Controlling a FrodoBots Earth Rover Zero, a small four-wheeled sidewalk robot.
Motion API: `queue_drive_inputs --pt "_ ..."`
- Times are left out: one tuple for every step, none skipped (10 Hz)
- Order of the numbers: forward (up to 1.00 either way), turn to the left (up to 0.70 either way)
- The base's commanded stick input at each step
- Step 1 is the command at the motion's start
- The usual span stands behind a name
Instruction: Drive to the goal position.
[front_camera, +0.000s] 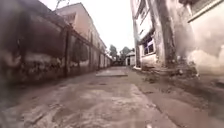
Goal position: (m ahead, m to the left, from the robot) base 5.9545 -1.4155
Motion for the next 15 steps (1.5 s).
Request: queue_drive_inputs --pt "1.0 0.0" --pt "1.0 0.0" --pt "1.0 0.0" --pt "1.0 0.0" --pt "1.0 0.0" --pt "1.0 0.0" --pt "1.0 0.0" --pt "1.0 0.0" --pt "1.0 0.0" --pt "1.0 0.0" --pt "1.0 -0.01" --pt "1.0 -0.03" --pt "1.0 -0.22" --pt "1.0 -0.39" --pt "1.0 -0.19"
